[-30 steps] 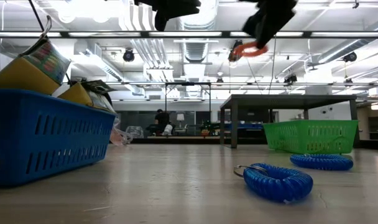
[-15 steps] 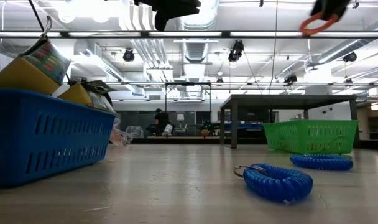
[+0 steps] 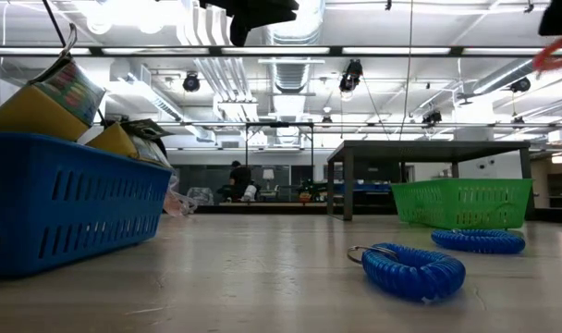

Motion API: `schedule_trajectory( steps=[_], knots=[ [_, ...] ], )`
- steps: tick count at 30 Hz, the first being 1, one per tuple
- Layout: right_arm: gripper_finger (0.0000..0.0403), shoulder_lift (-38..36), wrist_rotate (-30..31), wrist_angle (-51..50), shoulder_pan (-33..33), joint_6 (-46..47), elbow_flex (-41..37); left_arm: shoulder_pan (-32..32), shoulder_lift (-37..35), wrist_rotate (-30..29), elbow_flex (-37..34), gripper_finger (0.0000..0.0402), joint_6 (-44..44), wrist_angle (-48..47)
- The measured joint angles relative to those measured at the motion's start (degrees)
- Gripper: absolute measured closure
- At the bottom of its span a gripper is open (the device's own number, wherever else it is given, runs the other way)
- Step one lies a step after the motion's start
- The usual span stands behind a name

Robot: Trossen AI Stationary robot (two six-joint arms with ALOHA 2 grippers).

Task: Pick & Place Office Desk Supplies
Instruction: Put the orange spring keychain into the orange bin

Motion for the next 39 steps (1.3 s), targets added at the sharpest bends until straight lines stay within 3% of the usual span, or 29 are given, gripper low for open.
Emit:
schedule_trajectory(
  steps=[9, 21, 33, 39],
  knots=[
    [0.0390, 0.4, -4.7, 6.3, 14.6, 16.2, -8.8, 0.0, 0.0, 0.0, 0.0, 0.0303, 0.0, 0.0],
    [0.0390, 4.1, 0.0, 22.2, 31.8, 37.6, -20.0, 0.0, 0.0, 0.0, 0.0, 0.0303, -0.1, 0.0],
    [0.0390, 17.7, 0.2, 26.9, 37.4, 45.2, -22.4, 0.0, 0.0, 0.0, 0.0, 0.0303, -0.8, 0.0],
    [0.0390, 23.9, 0.0, 32.0, 37.4, 41.1, -22.4, 0.0, 0.0, 0.0, 0.0, 0.0303, -1.3, 0.0]
  ],
)
